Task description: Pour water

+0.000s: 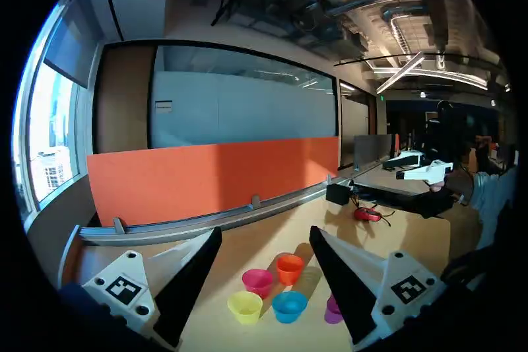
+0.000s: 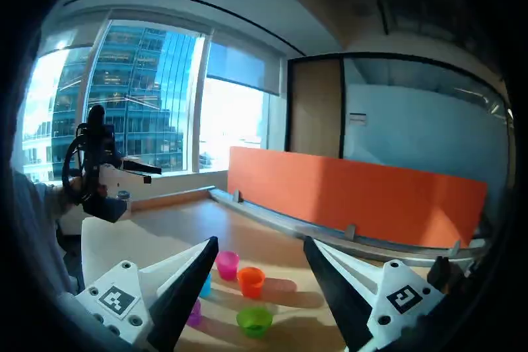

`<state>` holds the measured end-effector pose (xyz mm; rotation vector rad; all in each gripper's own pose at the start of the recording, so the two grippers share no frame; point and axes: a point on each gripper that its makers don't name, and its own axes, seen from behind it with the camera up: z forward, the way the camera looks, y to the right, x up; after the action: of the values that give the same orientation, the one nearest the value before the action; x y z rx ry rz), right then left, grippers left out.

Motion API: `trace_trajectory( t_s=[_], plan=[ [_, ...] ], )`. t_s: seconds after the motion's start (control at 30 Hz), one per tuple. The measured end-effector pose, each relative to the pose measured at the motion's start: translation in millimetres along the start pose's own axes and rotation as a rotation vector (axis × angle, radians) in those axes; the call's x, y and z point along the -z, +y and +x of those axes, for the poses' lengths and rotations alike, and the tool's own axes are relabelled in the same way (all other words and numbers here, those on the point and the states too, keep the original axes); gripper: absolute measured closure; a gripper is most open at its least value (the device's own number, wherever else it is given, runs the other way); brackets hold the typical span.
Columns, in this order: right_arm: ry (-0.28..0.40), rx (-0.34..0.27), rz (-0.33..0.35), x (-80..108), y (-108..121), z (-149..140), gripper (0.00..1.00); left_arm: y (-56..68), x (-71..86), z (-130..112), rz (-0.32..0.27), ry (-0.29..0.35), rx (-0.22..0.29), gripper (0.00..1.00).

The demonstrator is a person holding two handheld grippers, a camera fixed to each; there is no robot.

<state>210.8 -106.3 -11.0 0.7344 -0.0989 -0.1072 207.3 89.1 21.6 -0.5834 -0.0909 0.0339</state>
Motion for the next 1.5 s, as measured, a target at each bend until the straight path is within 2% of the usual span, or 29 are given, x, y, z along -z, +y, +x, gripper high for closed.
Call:
trace_trajectory(
  t_s=[0.23, 0.47, 0.97, 1.5],
  plan=[
    [-0.039, 0.007, 0.04, -6.9, -5, -18, 0.0, 4.5, -6.8, -24, -0.032, -0.039, 0.001, 0.01],
    [-0.092, 0.007, 0.067, -18.0, -8, -47, 0.0, 7.8, -14.4, -54, -0.055, -0.077, 0.0, 0.01],
    [-0.199, 0.005, 0.096, -36.0, -9, -110, 0.0, 14.8, -30.5, -119, -0.089, -0.168, -0.005, 0.01],
    [-0.307, 0.013, 0.134, -45.4, -11, -168, 0.0, 27.8, -45.7, -188, -0.122, -0.29, -0.018, 0.01]
  ],
)
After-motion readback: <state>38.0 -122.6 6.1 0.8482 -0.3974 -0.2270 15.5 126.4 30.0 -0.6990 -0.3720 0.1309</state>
